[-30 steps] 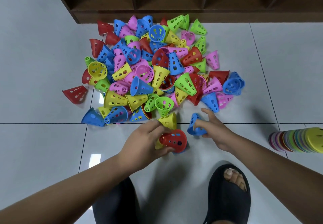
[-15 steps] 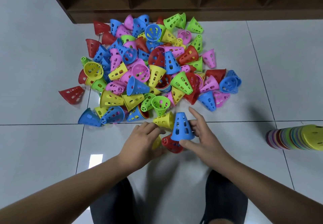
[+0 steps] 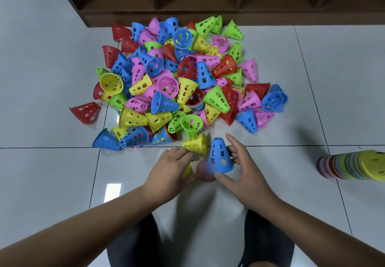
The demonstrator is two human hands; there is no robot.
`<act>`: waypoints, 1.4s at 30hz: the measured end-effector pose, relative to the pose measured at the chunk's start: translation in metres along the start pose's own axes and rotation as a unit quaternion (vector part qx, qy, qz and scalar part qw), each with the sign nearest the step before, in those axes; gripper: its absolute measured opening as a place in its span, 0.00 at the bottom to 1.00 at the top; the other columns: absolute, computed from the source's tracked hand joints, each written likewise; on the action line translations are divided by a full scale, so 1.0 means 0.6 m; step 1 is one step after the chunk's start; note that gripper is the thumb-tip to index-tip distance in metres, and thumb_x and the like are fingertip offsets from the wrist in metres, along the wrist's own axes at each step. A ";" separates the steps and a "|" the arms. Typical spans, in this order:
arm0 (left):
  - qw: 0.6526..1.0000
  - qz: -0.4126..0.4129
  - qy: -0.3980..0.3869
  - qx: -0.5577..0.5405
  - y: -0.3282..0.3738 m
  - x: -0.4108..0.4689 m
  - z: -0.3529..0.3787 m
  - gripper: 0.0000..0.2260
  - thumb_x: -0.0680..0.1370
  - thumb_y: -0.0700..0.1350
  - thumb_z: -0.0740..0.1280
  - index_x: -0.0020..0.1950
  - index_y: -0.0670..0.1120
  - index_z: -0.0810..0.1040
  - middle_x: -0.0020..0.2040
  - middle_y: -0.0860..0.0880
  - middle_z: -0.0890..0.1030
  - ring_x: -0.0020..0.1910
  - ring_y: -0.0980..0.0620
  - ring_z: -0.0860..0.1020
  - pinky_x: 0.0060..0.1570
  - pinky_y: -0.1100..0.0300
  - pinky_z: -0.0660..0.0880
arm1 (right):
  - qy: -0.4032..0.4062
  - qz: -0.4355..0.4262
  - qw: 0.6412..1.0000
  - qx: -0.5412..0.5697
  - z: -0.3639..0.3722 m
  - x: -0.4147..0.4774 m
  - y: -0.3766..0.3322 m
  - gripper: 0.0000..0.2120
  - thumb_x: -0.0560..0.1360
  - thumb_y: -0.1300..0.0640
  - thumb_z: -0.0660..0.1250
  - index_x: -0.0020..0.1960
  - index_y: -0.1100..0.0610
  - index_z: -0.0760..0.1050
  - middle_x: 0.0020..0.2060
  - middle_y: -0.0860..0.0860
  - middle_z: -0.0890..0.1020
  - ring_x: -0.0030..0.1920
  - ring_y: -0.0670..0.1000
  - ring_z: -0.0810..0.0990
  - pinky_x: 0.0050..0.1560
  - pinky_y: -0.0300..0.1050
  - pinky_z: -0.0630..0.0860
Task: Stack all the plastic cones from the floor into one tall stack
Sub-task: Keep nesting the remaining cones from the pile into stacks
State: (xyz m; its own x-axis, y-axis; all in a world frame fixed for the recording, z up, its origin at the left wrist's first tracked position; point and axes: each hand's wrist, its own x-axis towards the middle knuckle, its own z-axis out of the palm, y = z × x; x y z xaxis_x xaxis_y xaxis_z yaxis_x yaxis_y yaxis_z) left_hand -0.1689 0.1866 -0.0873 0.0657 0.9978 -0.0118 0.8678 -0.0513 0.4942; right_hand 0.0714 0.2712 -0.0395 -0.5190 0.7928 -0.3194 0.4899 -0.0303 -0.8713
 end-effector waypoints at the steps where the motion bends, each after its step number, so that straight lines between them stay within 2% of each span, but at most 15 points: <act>1: 1.000 -0.013 -0.007 0.014 -0.010 -0.007 -0.002 0.22 0.73 0.57 0.78 0.64 0.53 0.80 0.58 0.55 0.80 0.56 0.48 0.77 0.49 0.51 0.75 | -0.011 -0.004 1.000 -0.011 0.003 0.001 0.000 0.45 0.74 0.55 0.79 0.81 0.35 0.57 0.69 0.38 0.73 0.71 0.44 0.73 0.67 0.40 0.73; 6: 0.997 -0.063 -0.048 0.019 -0.053 -0.044 0.005 0.25 0.72 0.59 0.78 0.67 0.55 0.77 0.61 0.55 0.78 0.56 0.48 0.77 0.50 0.50 0.76 | -0.057 -0.017 0.994 -0.092 0.023 0.008 0.025 0.36 0.73 0.56 0.76 0.75 0.35 0.66 0.67 0.36 0.72 0.69 0.41 0.74 0.68 0.47 0.76; 10: 0.995 -0.069 -0.060 -0.025 -0.070 -0.056 0.017 0.21 0.76 0.57 0.75 0.67 0.55 0.77 0.61 0.55 0.78 0.56 0.48 0.77 0.52 0.51 0.78 | -0.071 -0.030 0.987 -0.143 0.016 0.017 0.054 0.32 0.72 0.55 0.74 0.72 0.37 0.70 0.65 0.36 0.72 0.67 0.39 0.75 0.66 0.45 0.76; 13: 0.994 -0.076 -0.056 -0.056 -0.075 -0.056 0.015 0.21 0.76 0.55 0.77 0.67 0.55 0.78 0.60 0.55 0.78 0.56 0.48 0.79 0.51 0.53 0.79 | -0.040 -0.044 0.983 -0.172 -0.012 0.038 0.064 0.29 0.74 0.57 0.73 0.72 0.42 0.72 0.65 0.39 0.71 0.65 0.42 0.76 0.67 0.45 0.75; 15: 0.995 -0.071 -0.044 -0.062 -0.076 -0.050 0.006 0.21 0.76 0.59 0.75 0.67 0.55 0.78 0.59 0.56 0.78 0.56 0.49 0.79 0.51 0.54 0.79 | 0.000 -0.048 0.980 -0.193 -0.041 0.063 0.068 0.27 0.75 0.58 0.73 0.72 0.45 0.73 0.64 0.41 0.72 0.62 0.47 0.77 0.65 0.44 0.74; 18: 0.995 -0.068 -0.004 -0.079 -0.066 -0.036 -0.018 0.22 0.77 0.64 0.70 0.65 0.55 0.79 0.57 0.57 0.79 0.56 0.52 0.79 0.53 0.56 0.78 | 0.073 -0.071 0.962 -0.253 -0.088 0.111 0.072 0.26 0.75 0.60 0.74 0.72 0.52 0.75 0.65 0.48 0.74 0.66 0.51 0.75 0.67 0.42 0.69; 21: 0.993 -0.054 0.039 -0.095 -0.042 -0.021 -0.044 0.20 0.77 0.62 0.73 0.65 0.54 0.80 0.57 0.58 0.78 0.56 0.54 0.79 0.55 0.59 0.76 | 0.105 -0.111 0.935 -0.320 -0.126 0.159 0.071 0.25 0.73 0.64 0.73 0.70 0.56 0.76 0.65 0.52 0.76 0.65 0.57 0.76 0.69 0.48 0.72; 24: 0.991 -0.039 0.060 -0.110 -0.016 -0.009 -0.064 0.20 0.77 0.60 0.76 0.65 0.53 0.80 0.58 0.58 0.78 0.58 0.54 0.79 0.57 0.56 0.77 | 0.089 -0.104 0.921 -0.365 -0.148 0.198 0.067 0.25 0.74 0.63 0.71 0.70 0.54 0.75 0.67 0.51 0.75 0.64 0.59 0.76 0.66 0.56 0.76; 29: 0.989 0.009 0.073 -0.127 0.032 0.013 -0.079 0.20 0.78 0.59 0.77 0.65 0.52 0.81 0.57 0.56 0.78 0.57 0.54 0.77 0.57 0.60 0.75 | 0.053 -0.079 0.917 -0.387 -0.151 0.214 0.078 0.23 0.76 0.63 0.69 0.71 0.54 0.76 0.65 0.53 0.77 0.64 0.61 0.77 0.65 0.57 0.76; 33: 0.991 0.054 0.053 -0.110 0.051 0.022 -0.064 0.20 0.79 0.58 0.76 0.65 0.50 0.81 0.57 0.54 0.79 0.54 0.49 0.77 0.55 0.55 0.76 | 0.039 -0.078 0.920 -0.383 -0.140 0.191 0.090 0.18 0.78 0.64 0.69 0.67 0.55 0.79 0.60 0.53 0.76 0.60 0.59 0.78 0.61 0.56 0.79; 37: 0.994 0.074 0.015 -0.079 0.046 0.019 -0.034 0.19 0.79 0.58 0.75 0.65 0.50 0.81 0.57 0.52 0.79 0.53 0.47 0.76 0.54 0.50 0.76 | 0.022 -0.072 0.929 -0.363 -0.132 0.160 0.093 0.12 0.79 0.62 0.71 0.61 0.54 0.81 0.52 0.49 0.76 0.48 0.53 0.80 0.51 0.50 0.79; 39: 0.995 0.073 -0.003 -0.066 0.039 0.016 -0.020 0.19 0.79 0.58 0.74 0.65 0.50 0.80 0.57 0.52 0.79 0.53 0.46 0.76 0.53 0.49 0.77 | 0.015 -0.075 0.941 -0.329 -0.128 0.140 0.088 0.08 0.79 0.62 0.73 0.56 0.54 0.82 0.47 0.45 0.75 0.42 0.44 0.78 0.47 0.36 0.74; 40: 0.996 0.072 -0.009 -0.061 0.036 0.015 -0.015 0.19 0.79 0.58 0.74 0.65 0.51 0.80 0.57 0.52 0.78 0.53 0.46 0.76 0.52 0.49 0.77 | 0.018 -0.072 0.950 -0.302 -0.126 0.131 0.082 0.06 0.78 0.61 0.74 0.53 0.54 0.82 0.45 0.44 0.75 0.41 0.43 0.78 0.46 0.30 0.70; 42: 0.996 0.071 -0.020 -0.057 0.029 0.011 -0.008 0.19 0.78 0.59 0.75 0.66 0.53 0.79 0.58 0.54 0.77 0.53 0.48 0.76 0.53 0.50 0.77 | 0.027 -0.051 0.971 -0.234 -0.120 0.113 0.064 0.05 0.79 0.60 0.74 0.49 0.51 0.81 0.43 0.43 0.78 0.42 0.43 0.79 0.45 0.28 0.70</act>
State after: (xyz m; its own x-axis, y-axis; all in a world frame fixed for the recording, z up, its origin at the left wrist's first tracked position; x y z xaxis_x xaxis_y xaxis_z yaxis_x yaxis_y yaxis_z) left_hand -0.1555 0.1926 -0.0748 0.2064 0.9780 0.0315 0.7872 -0.1851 0.5883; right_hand 0.1057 0.3677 -0.0676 -0.5503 0.8085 -0.2084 0.7083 0.3199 -0.6293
